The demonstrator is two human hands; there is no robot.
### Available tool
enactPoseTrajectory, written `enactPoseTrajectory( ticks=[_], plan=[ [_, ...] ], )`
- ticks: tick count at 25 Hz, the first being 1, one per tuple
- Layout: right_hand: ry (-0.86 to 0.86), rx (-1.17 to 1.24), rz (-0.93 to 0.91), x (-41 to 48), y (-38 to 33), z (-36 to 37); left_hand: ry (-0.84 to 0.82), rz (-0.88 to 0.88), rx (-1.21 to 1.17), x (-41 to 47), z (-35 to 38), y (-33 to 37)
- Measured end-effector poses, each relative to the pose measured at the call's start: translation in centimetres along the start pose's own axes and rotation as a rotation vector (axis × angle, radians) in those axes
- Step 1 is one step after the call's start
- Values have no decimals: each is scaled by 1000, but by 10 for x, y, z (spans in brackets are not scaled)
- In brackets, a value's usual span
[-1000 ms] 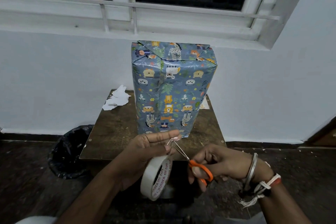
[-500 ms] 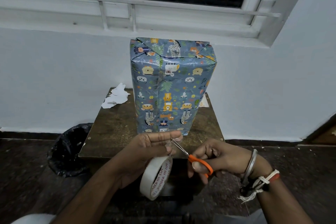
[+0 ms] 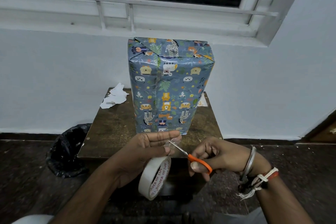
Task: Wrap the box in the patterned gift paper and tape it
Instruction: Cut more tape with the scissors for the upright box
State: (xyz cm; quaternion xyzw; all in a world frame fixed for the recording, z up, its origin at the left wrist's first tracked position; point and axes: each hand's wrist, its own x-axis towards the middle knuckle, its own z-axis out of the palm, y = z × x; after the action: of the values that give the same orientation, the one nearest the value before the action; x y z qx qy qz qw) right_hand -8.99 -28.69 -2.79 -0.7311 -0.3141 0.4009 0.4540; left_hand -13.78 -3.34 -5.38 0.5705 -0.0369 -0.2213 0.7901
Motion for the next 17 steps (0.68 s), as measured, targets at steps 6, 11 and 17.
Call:
enactPoseTrajectory(
  ticks=[6, 11, 17],
  plan=[
    [-13, 2, -31, 2, 2, 0, -47, 7, 33, 0, -2, -1],
    [-55, 10, 2, 4, 3, 3, 0, 47, 76, 0, -3, 2],
    [325, -255, 289, -3, 31, -13, 98, 72, 44, 2, -10, 3]
  ],
)
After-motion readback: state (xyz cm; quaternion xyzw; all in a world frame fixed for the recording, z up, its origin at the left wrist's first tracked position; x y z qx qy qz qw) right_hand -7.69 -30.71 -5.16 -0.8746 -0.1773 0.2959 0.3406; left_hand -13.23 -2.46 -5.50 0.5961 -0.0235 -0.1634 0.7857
